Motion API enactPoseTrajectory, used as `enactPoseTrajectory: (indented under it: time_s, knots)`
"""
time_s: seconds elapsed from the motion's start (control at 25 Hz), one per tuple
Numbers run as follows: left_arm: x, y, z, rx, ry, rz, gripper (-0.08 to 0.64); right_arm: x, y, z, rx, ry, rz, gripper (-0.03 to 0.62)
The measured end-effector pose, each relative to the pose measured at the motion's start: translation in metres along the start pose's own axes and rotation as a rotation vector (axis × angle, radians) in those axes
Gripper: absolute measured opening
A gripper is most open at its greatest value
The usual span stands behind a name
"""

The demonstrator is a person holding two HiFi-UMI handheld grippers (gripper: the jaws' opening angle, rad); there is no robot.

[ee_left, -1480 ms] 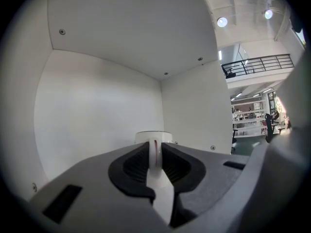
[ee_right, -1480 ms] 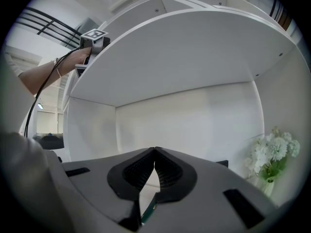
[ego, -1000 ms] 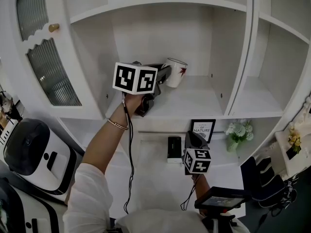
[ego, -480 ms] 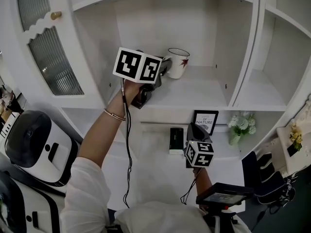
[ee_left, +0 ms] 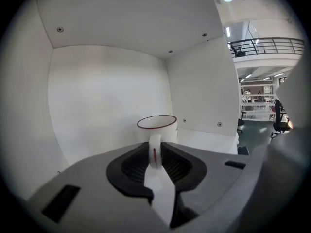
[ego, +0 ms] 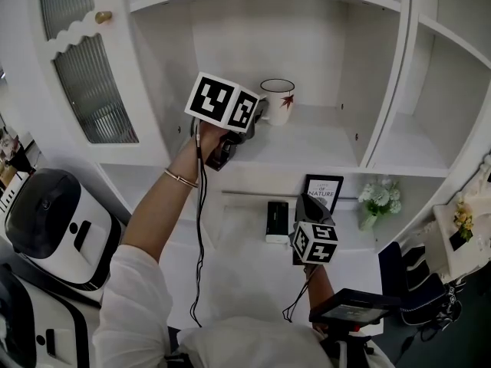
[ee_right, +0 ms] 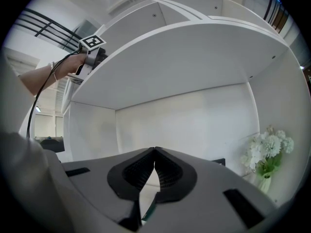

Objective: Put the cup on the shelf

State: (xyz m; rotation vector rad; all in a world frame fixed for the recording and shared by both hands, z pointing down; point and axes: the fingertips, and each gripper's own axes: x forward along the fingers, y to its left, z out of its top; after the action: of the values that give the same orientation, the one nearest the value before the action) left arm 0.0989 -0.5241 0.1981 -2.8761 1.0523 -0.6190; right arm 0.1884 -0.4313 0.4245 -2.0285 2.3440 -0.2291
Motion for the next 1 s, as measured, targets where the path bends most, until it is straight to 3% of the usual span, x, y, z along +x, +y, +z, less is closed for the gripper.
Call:
enactPoseTrajectory:
  time_s: [0.6, 1.0]
  knots:
    - [-0.017, -0.001, 0.0, 0.006, -0.03, 0.054, 0.109, -0.019, 0.004, 0.016, -0.035, -0.017, -0.011, 0.023]
    - [-0.065, -0.013, 0.013, 0.072, -0.181, 0.159, 0.11, -0.044, 0.014, 0.016, -0.033, -0.012, -0.022, 0.023]
